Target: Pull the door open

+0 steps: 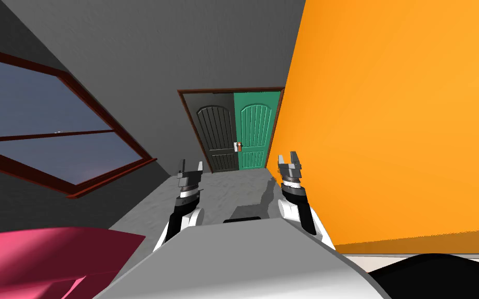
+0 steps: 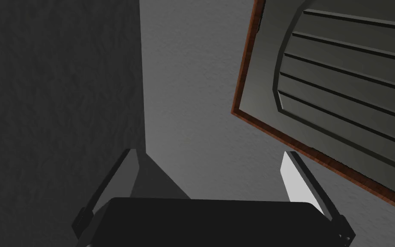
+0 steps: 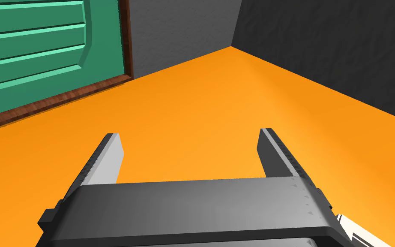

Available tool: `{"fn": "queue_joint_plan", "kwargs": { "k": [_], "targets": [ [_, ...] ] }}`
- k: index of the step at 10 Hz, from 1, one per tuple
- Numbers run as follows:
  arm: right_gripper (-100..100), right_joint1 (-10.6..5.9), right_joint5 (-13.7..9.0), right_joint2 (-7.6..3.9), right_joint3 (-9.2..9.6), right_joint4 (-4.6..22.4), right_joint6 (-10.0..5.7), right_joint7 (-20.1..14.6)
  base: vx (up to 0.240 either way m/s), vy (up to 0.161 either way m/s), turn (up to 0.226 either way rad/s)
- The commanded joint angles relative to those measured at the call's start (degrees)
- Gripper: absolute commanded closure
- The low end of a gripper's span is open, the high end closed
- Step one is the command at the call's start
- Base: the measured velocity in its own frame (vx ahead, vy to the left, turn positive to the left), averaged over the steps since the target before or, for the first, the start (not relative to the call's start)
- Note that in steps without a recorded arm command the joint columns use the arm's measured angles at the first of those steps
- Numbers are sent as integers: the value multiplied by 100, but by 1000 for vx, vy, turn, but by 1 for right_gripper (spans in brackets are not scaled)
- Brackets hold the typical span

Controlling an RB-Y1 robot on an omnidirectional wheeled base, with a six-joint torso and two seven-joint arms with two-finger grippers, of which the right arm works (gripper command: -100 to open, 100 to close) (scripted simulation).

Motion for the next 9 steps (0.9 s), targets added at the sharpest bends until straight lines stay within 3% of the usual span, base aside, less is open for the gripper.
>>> {"fn": "queue_joint_plan", "kwargs": {
  "k": [1,4,9],
  "targets": [
    [-100,-31,41,-71,-24,112,34,-53,120,48,29],
    [-100,-80,105,-167,-62,286,86,-135,184,33,29],
    [-100,-233,305,-396,-178,827,249,-392,197,40,44]
  ]
}}
